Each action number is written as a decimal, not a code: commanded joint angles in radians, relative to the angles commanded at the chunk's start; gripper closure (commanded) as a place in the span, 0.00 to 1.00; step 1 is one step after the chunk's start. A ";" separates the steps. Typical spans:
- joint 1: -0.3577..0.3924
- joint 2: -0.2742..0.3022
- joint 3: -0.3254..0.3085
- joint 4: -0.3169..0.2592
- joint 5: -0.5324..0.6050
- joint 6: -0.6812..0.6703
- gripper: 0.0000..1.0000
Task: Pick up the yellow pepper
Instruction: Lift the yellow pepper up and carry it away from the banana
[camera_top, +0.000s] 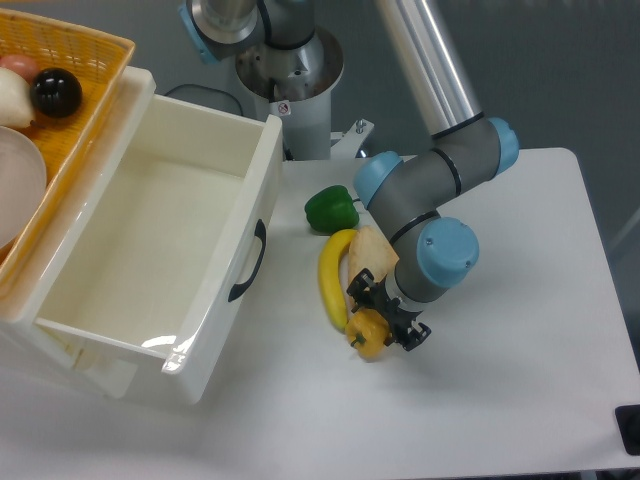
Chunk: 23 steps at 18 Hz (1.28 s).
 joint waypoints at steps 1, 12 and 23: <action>0.002 0.003 0.002 0.000 0.000 0.000 0.48; 0.072 0.089 0.067 -0.002 0.002 0.009 0.60; 0.120 0.120 0.120 -0.020 0.175 0.018 0.68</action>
